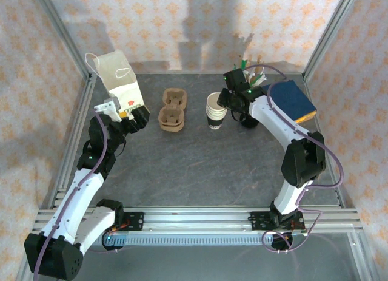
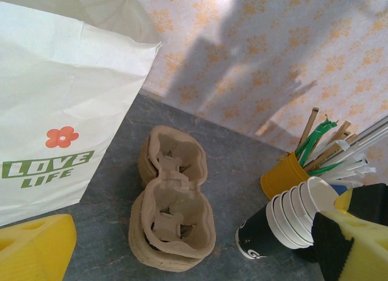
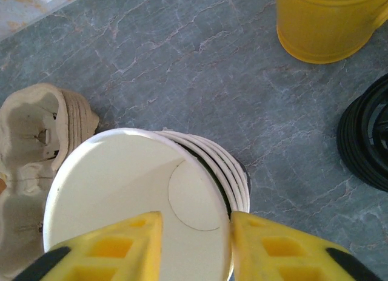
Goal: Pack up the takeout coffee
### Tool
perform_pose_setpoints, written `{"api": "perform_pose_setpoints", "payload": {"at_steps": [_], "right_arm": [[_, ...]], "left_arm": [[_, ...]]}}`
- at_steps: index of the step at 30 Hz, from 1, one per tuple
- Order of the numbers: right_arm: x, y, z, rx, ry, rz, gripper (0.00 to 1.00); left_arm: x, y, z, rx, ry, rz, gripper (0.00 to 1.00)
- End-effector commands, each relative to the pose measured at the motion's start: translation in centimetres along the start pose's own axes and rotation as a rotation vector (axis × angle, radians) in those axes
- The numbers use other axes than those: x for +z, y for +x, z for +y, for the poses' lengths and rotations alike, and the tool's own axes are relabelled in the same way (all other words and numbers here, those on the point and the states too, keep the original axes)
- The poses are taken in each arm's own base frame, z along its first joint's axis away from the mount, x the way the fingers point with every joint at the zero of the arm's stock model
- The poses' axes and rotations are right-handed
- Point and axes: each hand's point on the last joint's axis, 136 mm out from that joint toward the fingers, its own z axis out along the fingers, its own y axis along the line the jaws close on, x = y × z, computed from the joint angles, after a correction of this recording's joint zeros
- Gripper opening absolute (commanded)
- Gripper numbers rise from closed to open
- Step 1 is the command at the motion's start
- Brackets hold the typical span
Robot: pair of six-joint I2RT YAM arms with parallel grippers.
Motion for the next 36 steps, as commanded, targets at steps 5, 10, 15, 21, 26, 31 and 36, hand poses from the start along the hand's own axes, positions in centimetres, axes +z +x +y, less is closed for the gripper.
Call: {"api": "perform_pose_setpoints", "payload": {"at_steps": [5, 10, 15, 21, 26, 31, 36], "right_arm": [[-0.6, -0.9, 0.2, -0.006, 0.019, -0.031, 0.24], [-0.4, -0.8, 0.2, -0.007, 0.017, -0.027, 0.19], [-0.6, -0.9, 0.6, -0.011, 0.004, -0.025, 0.1], [-2.0, -2.0, 1.2, -0.012, -0.018, -0.055, 0.05], [-4.5, -3.5, 2.1, -0.018, -0.045, -0.098, 0.02], [-7.9, -5.0, 3.0, -0.023, -0.071, -0.14, 0.01], [-12.9, -6.2, 3.8, -0.033, -0.131, -0.191, 0.01]], "left_arm": [[-0.4, -1.1, -0.6, 0.023, -0.003, -0.022, 0.99], [-0.8, -1.9, -1.2, 0.023, 0.018, -0.043, 0.99], [-1.3, -2.3, -1.6, 0.023, 0.025, -0.057, 0.99], [-1.8, -2.8, -2.0, 0.027, 0.035, -0.07, 0.99], [-2.3, -3.4, -2.3, 0.03, 0.04, -0.092, 0.99], [-2.7, -4.0, -2.5, 0.027, 0.035, -0.104, 0.99], [-3.4, -4.9, -2.1, 0.022, 0.002, -0.14, 0.99]]}}
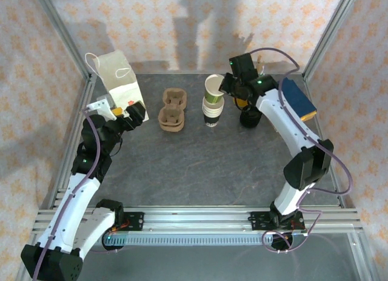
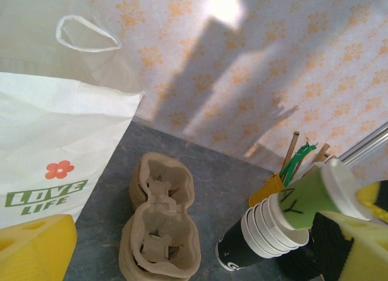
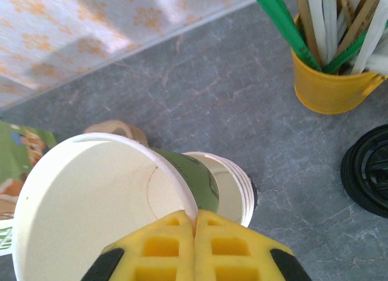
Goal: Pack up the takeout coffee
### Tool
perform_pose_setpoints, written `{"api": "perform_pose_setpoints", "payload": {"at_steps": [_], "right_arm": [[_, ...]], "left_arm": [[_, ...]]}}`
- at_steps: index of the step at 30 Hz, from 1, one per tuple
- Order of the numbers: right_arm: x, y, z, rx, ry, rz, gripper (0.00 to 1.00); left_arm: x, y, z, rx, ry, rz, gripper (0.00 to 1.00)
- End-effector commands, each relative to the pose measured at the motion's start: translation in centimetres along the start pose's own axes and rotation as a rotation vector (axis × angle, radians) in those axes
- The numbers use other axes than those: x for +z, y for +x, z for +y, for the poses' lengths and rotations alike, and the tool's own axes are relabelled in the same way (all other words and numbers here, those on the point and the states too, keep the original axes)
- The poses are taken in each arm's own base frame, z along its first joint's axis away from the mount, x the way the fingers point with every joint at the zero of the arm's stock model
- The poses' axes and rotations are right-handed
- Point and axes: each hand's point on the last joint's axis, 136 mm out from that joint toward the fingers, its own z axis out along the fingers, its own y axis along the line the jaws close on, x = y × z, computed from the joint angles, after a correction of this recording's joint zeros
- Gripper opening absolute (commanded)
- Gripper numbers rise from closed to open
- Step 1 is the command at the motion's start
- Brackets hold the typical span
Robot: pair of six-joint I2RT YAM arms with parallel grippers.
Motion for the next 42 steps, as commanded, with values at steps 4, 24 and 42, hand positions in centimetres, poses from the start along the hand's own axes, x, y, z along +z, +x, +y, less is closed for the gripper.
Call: {"api": "perform_pose_setpoints", "payload": {"at_steps": [4, 24, 42], "right_arm": [[-8.3, -1.7, 1.5, -0.03, -0.1, -0.071, 0.0], [-5.9, 13.1, -2.2, -0.155, -0.086, 0.116, 0.0], [0.5, 18.9, -5.3, -0.154, -0.038, 0.175, 0.0]], "left_arm": [[-1.2, -2.1, -0.2, 0.007, -0.033, -0.069, 0.99], [0.1, -0.5, 0.6, -0.02, -0.032, -0.046, 0.99], [1.3, 1.2, 2.0, -0.041, -0.057, -0.023, 0.99]]}}
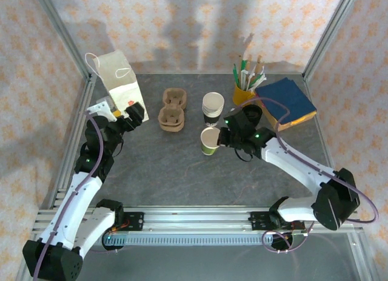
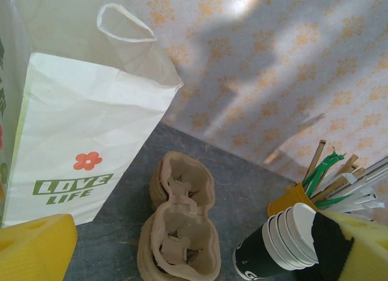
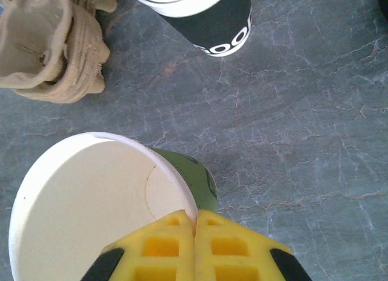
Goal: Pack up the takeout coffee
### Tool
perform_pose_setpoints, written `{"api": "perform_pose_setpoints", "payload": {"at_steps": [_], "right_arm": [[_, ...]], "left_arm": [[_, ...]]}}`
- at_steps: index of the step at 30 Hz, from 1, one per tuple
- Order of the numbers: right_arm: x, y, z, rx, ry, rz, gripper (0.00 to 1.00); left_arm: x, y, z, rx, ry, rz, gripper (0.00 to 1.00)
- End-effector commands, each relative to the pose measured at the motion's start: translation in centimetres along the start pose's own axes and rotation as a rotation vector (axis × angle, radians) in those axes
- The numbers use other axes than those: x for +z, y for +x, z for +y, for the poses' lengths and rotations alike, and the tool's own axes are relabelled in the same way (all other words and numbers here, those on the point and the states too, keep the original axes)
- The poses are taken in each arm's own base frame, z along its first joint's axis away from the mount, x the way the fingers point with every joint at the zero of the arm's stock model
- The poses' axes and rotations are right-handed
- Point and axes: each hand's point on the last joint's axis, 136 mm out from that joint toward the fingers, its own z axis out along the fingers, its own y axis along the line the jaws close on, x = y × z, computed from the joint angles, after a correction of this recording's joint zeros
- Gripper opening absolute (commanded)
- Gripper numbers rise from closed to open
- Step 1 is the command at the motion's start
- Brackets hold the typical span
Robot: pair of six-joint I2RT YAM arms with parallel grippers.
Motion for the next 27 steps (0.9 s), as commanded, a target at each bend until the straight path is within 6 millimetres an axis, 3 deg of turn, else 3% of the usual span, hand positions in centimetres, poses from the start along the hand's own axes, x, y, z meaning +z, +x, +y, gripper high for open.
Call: {"api": "perform_pose_setpoints", "payload": {"at_steps": [1, 16, 27], "right_arm": [[1.0, -0.1, -0.2, 0.002, 0.019, -0.023, 0.0], [3.4, 2.0, -1.1, 0.008, 0.019, 0.024, 0.02], [3.2, 1.8, -0.8, 0.013, 0.014, 0.024, 0.17]], "left_arm": [[0.3, 0.1, -0.2, -0.011, 0.019, -0.013, 0.99], [0.8, 1.5, 1.3, -0.006, -0.033, 0.015, 0.99], [0.8, 1.5, 1.6, -0.017, -0.058, 0.02, 0.99]]}}
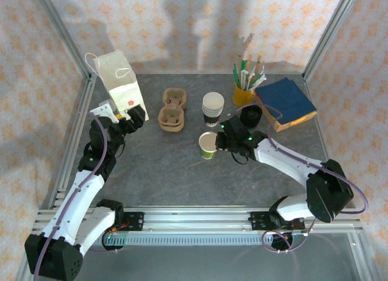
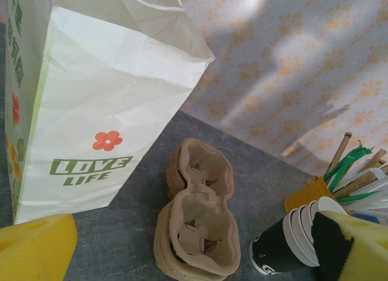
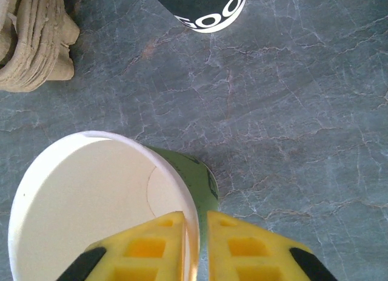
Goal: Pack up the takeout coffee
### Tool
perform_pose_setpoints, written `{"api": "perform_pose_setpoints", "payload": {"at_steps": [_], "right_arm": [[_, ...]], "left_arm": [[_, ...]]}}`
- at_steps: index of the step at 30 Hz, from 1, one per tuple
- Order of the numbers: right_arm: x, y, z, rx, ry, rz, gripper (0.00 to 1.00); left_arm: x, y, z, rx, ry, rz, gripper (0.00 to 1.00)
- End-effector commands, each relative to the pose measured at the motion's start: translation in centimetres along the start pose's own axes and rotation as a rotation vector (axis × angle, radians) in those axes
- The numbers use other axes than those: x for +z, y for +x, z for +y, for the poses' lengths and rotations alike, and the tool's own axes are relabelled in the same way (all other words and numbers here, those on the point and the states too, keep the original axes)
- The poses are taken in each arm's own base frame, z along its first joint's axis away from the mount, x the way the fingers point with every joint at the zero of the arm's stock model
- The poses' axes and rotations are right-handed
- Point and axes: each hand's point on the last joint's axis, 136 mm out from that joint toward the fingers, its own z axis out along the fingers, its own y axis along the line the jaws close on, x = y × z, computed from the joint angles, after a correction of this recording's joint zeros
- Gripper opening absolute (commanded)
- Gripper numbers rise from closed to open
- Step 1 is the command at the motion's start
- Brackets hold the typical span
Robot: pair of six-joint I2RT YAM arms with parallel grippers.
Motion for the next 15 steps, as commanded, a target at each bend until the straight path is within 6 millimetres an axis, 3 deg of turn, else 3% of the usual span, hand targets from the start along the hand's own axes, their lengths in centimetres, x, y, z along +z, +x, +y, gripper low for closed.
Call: {"api": "perform_pose_setpoints", "payload": {"at_steps": [1, 10, 15], "right_arm": [[-0.4, -0.2, 0.3, 0.011, -0.004, -0.011, 0.19], [-5.7, -4.6, 1.7, 0.026, 0.001, -0.136, 0.4], [-8.5, -8.3, -0.2, 0.036, 0.088, -0.268, 0.54]], "left_arm": [[-0.1, -0.2, 0.0, -0.012, -0.007, -0.006, 0.99], [-0.7, -1.4, -0.6, -0.015, -0.007, -0.026, 0.99], [-1.0, -1.4, -0.9, -0.023, 0.006, -0.022, 0.99]]}}
